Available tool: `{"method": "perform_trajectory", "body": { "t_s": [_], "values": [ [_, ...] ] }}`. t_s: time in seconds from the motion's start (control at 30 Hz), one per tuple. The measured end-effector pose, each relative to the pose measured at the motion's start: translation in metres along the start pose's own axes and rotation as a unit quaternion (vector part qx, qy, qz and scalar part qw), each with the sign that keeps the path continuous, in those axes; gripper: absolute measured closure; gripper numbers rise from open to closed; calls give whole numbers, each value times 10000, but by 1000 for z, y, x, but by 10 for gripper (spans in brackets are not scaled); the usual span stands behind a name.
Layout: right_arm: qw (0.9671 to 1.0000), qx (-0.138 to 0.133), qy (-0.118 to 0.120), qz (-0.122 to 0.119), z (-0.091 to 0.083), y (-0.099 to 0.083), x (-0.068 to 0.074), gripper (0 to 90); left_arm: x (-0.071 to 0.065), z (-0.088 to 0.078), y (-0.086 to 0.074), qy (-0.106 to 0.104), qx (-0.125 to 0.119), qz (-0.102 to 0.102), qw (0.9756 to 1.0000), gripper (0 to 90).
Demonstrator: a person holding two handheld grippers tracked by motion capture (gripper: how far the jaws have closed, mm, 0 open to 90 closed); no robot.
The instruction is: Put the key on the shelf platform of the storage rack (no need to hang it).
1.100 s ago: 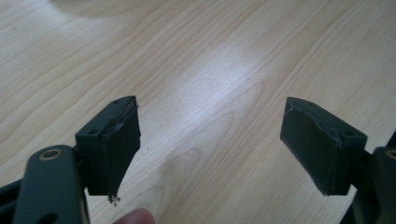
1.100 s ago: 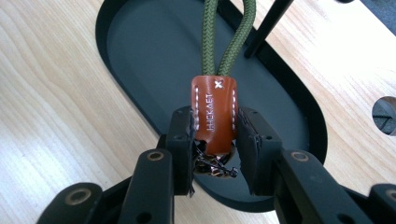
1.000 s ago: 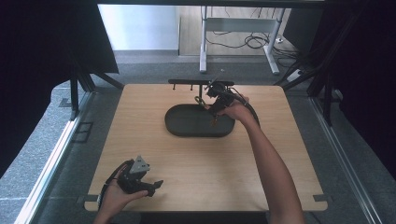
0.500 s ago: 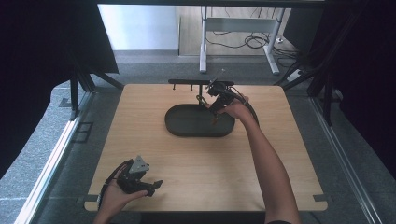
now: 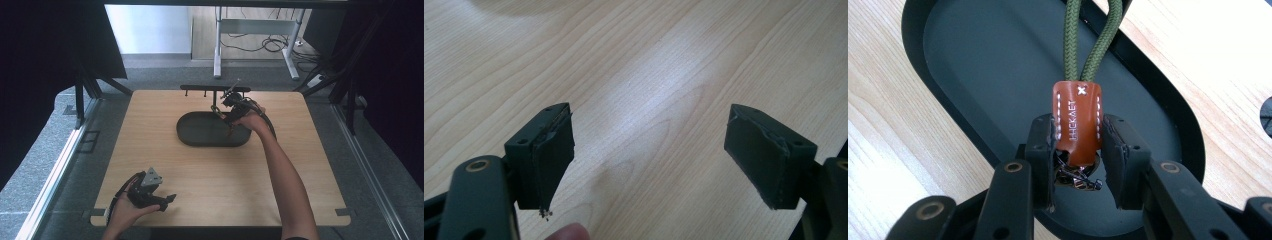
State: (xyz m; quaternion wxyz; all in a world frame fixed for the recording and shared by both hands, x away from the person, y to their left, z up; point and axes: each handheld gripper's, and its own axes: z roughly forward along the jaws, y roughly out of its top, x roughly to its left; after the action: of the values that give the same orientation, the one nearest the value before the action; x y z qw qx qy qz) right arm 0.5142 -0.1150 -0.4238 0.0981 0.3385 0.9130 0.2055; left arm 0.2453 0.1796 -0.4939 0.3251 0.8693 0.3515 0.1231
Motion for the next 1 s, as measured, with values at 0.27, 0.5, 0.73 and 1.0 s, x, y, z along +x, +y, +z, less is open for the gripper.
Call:
{"method": "perform_trajectory", "body": {
  "t_s": [0.27, 0.5, 0.73, 1.0],
  "values": [
    [10000, 39, 25, -26, 4, -2, 3, 648, -2, 1, 1, -18, 21, 33, 10000, 203],
    [9999, 33, 86, -39, 4, -5, 5, 577, -2, 1, 1, -20, 21, 32, 10000, 203],
    [9999, -43, 77, -53, -4, -7, 7, 542, -3, 3, 1, -42, 40, 53, 10000, 203],
    [9997, -178, 96, -129, -11, -9, 12, 528, -4, 4, 2, -38, 64, 72, 9999, 203]
  ]
}}
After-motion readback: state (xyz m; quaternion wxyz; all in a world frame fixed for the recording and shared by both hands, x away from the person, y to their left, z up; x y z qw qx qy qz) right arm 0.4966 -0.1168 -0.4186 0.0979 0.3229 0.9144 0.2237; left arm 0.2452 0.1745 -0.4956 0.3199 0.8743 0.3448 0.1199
